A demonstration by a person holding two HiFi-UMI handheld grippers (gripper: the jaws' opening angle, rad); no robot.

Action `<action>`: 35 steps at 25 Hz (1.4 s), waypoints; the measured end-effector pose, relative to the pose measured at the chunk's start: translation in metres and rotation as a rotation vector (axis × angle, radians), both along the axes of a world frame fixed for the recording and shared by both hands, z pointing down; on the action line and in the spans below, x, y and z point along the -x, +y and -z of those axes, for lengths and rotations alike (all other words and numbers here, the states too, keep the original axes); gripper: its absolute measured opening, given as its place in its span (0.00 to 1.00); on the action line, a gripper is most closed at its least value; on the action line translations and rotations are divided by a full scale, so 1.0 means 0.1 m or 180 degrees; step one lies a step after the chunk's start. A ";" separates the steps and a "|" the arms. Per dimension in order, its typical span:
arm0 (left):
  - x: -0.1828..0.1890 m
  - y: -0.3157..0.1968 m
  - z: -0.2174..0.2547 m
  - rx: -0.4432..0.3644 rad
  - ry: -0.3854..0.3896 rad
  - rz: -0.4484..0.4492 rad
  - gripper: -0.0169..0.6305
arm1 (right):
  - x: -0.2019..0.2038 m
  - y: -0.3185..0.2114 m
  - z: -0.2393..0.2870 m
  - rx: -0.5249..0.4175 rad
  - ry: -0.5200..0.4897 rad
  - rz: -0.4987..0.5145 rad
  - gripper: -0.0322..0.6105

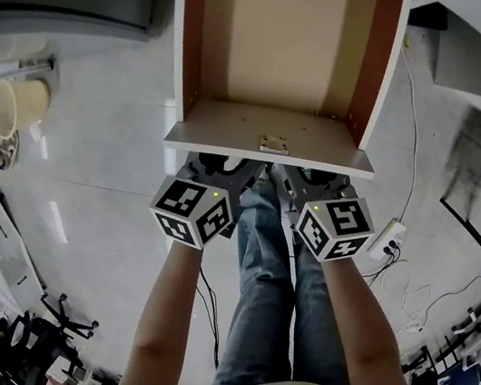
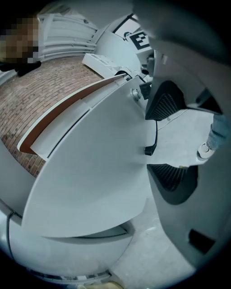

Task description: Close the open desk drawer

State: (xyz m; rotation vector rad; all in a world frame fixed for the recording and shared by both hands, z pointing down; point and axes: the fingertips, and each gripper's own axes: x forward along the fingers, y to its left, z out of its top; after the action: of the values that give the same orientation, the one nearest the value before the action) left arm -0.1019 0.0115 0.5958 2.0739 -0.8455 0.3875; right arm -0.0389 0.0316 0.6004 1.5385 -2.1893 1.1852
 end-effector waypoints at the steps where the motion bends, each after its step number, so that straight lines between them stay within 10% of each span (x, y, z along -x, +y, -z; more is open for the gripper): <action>1: -0.01 -0.01 0.01 -0.0006 -0.0004 -0.0011 0.49 | 0.01 0.00 0.00 -0.0002 -0.0005 -0.0006 0.37; 35: -0.03 -0.01 0.22 0.0074 -0.0006 0.0114 0.36 | 0.01 -0.01 0.21 0.0117 -0.0094 -0.0167 0.33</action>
State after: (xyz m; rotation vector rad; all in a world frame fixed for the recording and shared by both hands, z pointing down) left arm -0.0994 0.0101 0.5734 2.0346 -0.8740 0.3781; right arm -0.0402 0.0306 0.5791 1.5827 -2.1453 1.2647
